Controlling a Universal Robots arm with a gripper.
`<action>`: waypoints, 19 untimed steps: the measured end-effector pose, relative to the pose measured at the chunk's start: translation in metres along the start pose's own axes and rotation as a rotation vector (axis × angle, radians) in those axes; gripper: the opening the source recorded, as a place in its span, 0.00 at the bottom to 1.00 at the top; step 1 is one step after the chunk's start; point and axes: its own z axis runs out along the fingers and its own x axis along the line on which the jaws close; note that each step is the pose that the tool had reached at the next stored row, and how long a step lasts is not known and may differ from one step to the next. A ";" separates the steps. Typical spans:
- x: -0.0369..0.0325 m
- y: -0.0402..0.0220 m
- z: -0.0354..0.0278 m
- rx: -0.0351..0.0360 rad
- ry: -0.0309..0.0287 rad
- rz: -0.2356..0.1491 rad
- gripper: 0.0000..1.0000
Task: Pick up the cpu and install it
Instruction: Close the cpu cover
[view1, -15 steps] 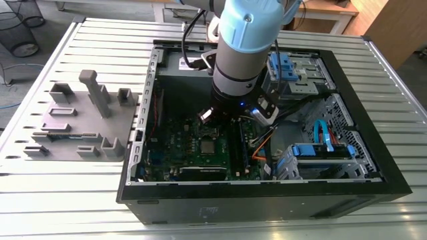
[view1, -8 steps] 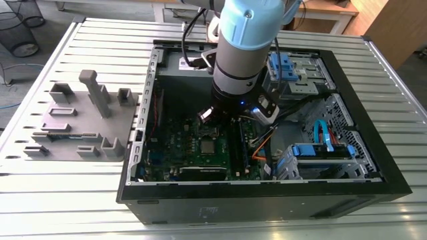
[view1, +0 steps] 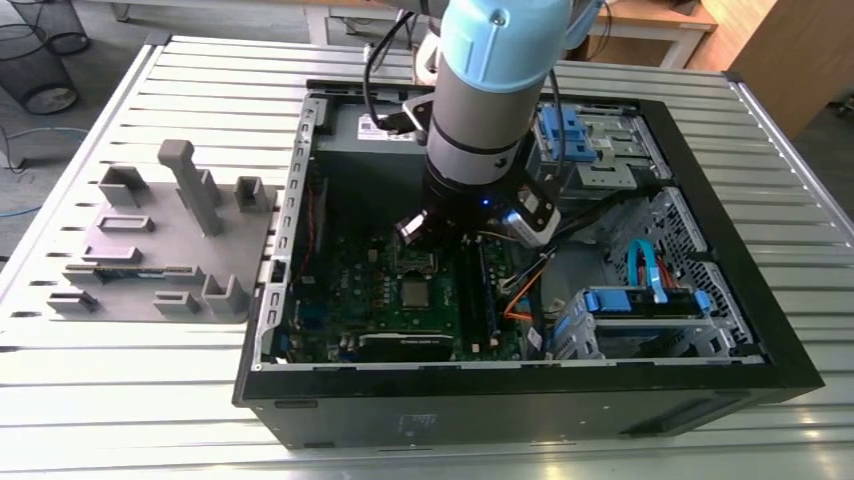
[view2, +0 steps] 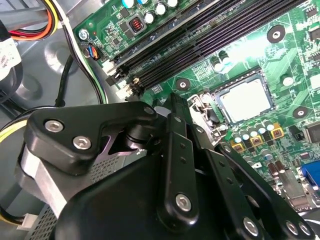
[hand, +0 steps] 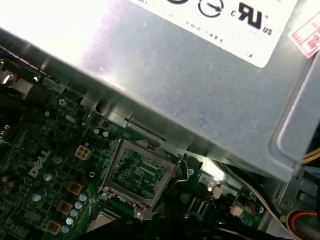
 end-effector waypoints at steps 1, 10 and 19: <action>-0.0001 0.0001 -0.0008 0.0002 0.0002 0.000 0.11; -0.0036 -0.0016 -0.0009 0.0002 0.0024 -0.012 0.11; -0.0035 -0.0017 0.0008 -0.0040 0.0118 -0.110 0.11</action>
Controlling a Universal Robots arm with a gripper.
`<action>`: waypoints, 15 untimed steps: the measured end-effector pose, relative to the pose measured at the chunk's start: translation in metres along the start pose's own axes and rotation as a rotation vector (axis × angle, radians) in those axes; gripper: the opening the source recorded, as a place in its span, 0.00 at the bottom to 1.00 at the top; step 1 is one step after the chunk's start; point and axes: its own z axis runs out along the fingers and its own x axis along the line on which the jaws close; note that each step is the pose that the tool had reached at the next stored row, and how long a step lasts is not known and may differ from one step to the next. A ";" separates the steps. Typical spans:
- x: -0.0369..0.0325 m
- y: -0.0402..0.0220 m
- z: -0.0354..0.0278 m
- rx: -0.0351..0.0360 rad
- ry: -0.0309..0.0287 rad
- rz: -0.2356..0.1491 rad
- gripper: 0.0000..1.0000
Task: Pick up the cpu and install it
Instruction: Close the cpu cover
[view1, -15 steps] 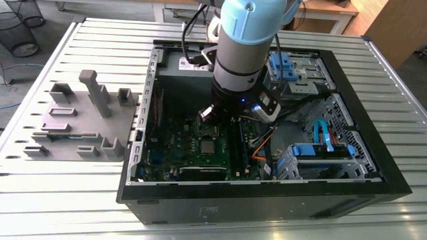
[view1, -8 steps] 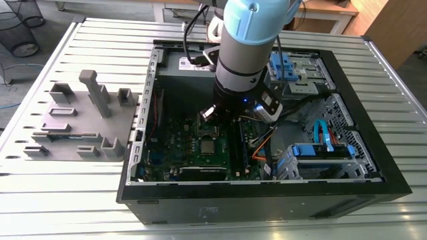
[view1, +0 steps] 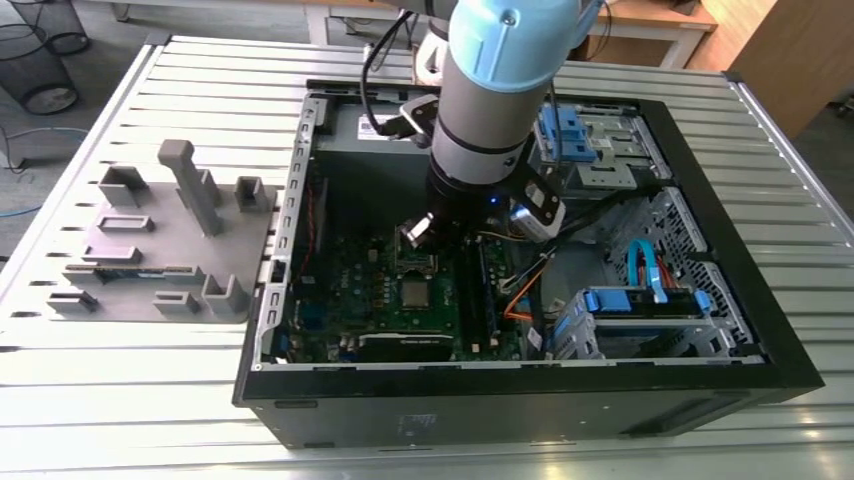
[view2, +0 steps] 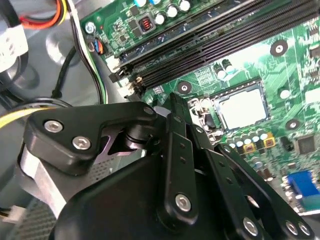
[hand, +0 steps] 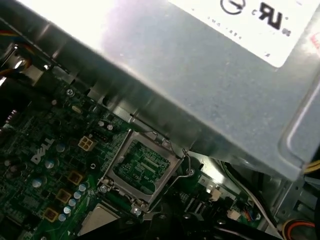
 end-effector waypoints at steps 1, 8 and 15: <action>0.0000 0.0000 0.0004 -0.0004 0.0015 -0.014 0.11; -0.0002 -0.0007 0.0045 -0.0004 0.0017 -0.016 0.11; 0.0002 -0.0010 0.0084 -0.0002 0.0019 -0.016 0.11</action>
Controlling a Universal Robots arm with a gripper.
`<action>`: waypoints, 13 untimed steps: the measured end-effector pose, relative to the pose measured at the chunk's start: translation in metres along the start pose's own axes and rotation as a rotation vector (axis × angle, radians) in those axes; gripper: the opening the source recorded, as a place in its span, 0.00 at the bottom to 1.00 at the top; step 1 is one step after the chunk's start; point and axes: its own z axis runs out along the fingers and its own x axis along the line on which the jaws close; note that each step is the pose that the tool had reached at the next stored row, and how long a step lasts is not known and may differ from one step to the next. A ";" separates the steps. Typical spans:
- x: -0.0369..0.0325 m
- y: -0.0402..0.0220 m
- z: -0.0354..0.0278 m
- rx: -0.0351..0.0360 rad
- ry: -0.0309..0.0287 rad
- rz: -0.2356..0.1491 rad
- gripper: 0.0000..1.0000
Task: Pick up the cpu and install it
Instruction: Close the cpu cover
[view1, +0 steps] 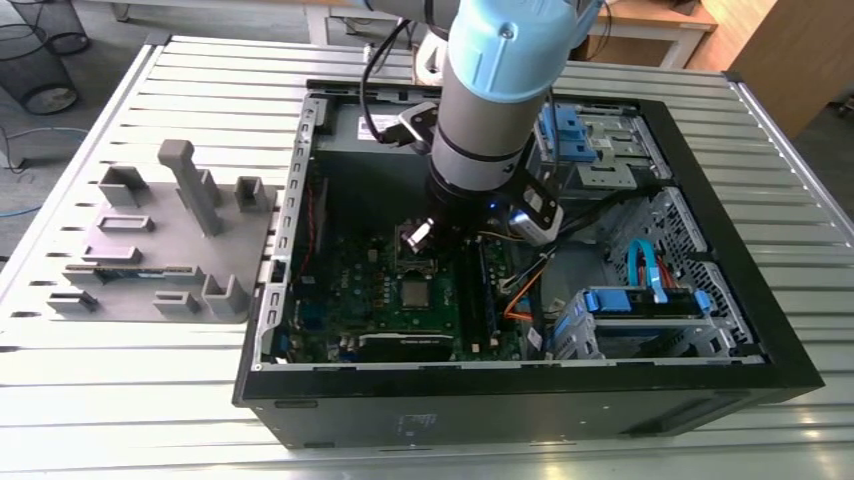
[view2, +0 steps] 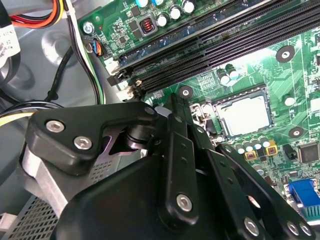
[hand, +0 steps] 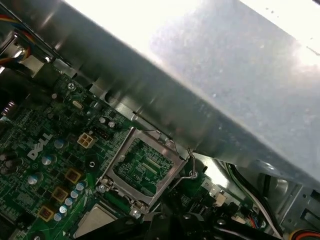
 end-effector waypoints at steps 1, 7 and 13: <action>0.0003 0.0001 0.0003 0.0000 0.0000 0.000 0.11; 0.0010 0.0007 0.0006 -0.0002 -0.0002 0.000 0.11; 0.0009 0.0008 0.0000 0.0003 0.0002 0.000 0.11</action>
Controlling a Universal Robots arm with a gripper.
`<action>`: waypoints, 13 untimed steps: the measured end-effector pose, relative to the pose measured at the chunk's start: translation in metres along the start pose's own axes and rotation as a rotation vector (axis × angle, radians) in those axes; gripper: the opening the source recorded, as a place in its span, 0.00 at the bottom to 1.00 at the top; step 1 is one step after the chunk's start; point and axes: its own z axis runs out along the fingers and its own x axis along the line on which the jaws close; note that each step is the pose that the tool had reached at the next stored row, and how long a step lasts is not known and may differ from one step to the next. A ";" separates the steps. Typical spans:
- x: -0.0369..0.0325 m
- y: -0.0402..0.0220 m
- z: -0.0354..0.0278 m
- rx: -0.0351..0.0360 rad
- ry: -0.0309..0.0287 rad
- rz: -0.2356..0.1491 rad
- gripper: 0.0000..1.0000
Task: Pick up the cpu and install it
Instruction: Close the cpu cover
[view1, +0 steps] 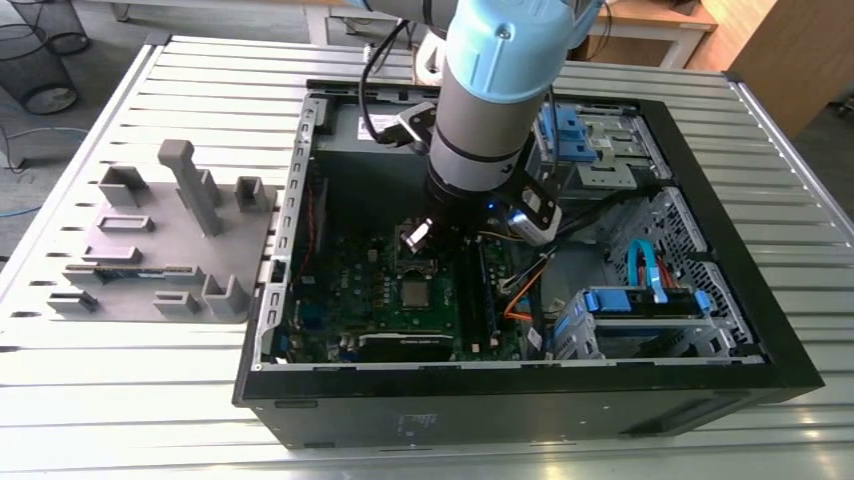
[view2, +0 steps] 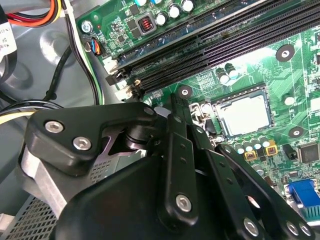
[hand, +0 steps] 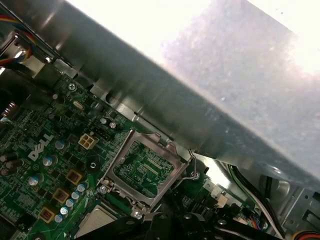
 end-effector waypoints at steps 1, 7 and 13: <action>0.0000 0.0000 -0.0004 0.0005 0.0005 0.000 0.11; -0.0002 0.0007 -0.0077 0.0003 0.0006 -0.003 0.11; -0.0004 0.0011 -0.0111 0.0002 0.0008 -0.006 0.11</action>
